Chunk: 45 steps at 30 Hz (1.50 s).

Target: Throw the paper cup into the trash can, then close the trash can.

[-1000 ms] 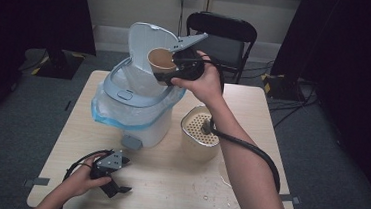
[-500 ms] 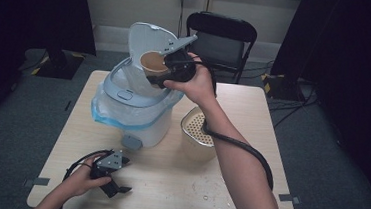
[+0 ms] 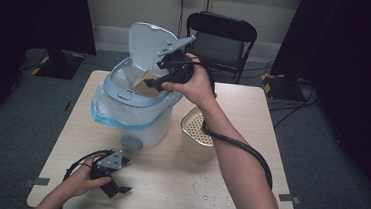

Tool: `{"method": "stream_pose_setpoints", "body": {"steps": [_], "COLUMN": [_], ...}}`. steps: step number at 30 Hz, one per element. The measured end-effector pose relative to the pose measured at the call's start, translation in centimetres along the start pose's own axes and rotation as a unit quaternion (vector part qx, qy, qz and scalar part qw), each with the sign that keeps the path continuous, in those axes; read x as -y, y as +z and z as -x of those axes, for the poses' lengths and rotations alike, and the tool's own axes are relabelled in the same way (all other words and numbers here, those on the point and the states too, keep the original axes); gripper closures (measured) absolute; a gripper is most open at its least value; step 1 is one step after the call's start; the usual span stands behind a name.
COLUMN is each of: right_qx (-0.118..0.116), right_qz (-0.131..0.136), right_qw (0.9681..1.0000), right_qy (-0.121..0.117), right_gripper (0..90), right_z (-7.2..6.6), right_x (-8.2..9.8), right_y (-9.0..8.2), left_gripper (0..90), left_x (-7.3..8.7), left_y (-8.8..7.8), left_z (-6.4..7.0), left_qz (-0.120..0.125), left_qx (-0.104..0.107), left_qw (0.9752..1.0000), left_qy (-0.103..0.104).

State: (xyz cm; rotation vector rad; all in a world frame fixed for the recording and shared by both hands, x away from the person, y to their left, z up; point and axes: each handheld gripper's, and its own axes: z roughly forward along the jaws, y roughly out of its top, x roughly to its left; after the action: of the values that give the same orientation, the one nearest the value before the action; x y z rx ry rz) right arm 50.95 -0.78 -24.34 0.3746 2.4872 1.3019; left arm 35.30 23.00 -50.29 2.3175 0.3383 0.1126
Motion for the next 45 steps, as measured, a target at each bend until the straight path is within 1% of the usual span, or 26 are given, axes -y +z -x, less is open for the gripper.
{"method": "stream_pose_setpoints", "body": {"steps": [2, 3, 7, 8, 13, 18, 19, 20, 23, 26, 30, 31, 35, 37, 39, 40, 42, 45], "right_qx": [-0.002, -0.005, -0.005, -0.003, 0.002, 0.003, 0.003, 0.004, 0.004, 0.007, 0.014, 0.015, 0.023, 0.026, 0.028, 0.033, 0.034, 0.039], "right_qz": [0.003, 0.003, -0.003, -0.004, -0.005, -0.007, -0.007, -0.007, -0.008, -0.016, -0.016, -0.017, -0.019, -0.019, -0.019, -0.022, -0.020, -0.022], "right_qw": [1.0000, 0.9999, 1.0000, 1.0000, 0.9999, 0.9998, 0.9998, 0.9998, 0.9998, 0.9997, 0.9994, 0.9994, 0.9990, 0.9989, 0.9986, 0.9984, 0.9984, 0.9979], "right_qy": [0.008, 0.009, 0.008, 0.006, 0.013, 0.017, 0.017, 0.017, 0.019, 0.019, 0.025, 0.027, 0.034, 0.034, 0.040, 0.042, 0.041, 0.048], "right_gripper": [18.7, 18.9, 20.6, 20.8, 21.3, 22.5, 22.5, 22.6, 22.6, 22.9, 23.6, 23.6, 23.9, 23.9, 24.2, 24.0, 24.1, 23.9], "right_z": [0.1, 0.1, 0.2, 0.3, 0.7, 0.8, 0.8, 0.9, 0.9, 0.9, 1.1, 1.2, 1.6, 1.6, 1.9, 2.0, 2.1, 2.6], "right_x": [0.1, 0.1, 0.4, 0.5, 1.1, 1.7, 1.7, 2.0, 2.2, 2.8, 3.3, 3.4, 3.7, 3.7, 3.8, 3.7, 3.7, 3.6], "right_y": [-0.2, -0.4, -0.8, -1.0, -2.2, -3.4, -3.4, -3.9, -4.3, -5.0, -5.8, -5.9, -6.4, -6.4, -6.6, -6.6, -6.6, -6.6], "left_gripper": [0.0, 0.0, 0.0, 0.0, 0.0, 0.0, 0.0, 0.0, 0.0, 0.0, 0.0, 0.0, 0.0, 0.0, 0.0, 0.0, 0.0, 0.0], "left_x": [0.0, 0.0, 0.0, 0.0, 0.0, 0.0, 0.0, 0.0, 0.0, 0.0, 0.0, 0.0, 0.0, 0.0, 0.0, 0.0, 0.0, 0.0], "left_y": [0.0, 0.0, 0.0, 0.0, 0.0, 0.0, 0.0, 0.0, 0.0, 0.0, 0.0, 0.0, 0.0, 0.0, 0.0, 0.0, 0.0, 0.0], "left_z": [0.0, 0.0, 0.0, 0.0, 0.0, 0.0, 0.0, 0.0, 0.0, 0.0, 0.0, 0.0, 0.0, 0.0, 0.0, 0.0, 0.0, 0.0], "left_qz": [0.000, 0.000, 0.000, 0.000, 0.000, 0.000, 0.000, 0.000, 0.000, 0.000, 0.000, 0.000, 0.000, 0.000, 0.000, -0.003, -0.004, -0.004], "left_qx": [0.000, 0.000, 0.000, 0.000, 0.000, 0.000, 0.000, 0.000, 0.000, 0.000, -0.002, -0.004, -0.004, -0.002, -0.002, 0.000, 0.000, -0.001], "left_qw": [1.0000, 1.0000, 1.0000, 1.0000, 1.0000, 1.0000, 1.0000, 1.0000, 1.0000, 1.0000, 1.0000, 1.0000, 1.0000, 1.0000, 1.0000, 1.0000, 1.0000, 1.0000], "left_qy": [0.000, 0.000, 0.000, 0.000, 0.000, 0.000, 0.000, 0.000, 0.000, 0.000, 0.001, 0.004, 0.004, 0.000, 0.001, 0.001, 0.001, 0.000]}}
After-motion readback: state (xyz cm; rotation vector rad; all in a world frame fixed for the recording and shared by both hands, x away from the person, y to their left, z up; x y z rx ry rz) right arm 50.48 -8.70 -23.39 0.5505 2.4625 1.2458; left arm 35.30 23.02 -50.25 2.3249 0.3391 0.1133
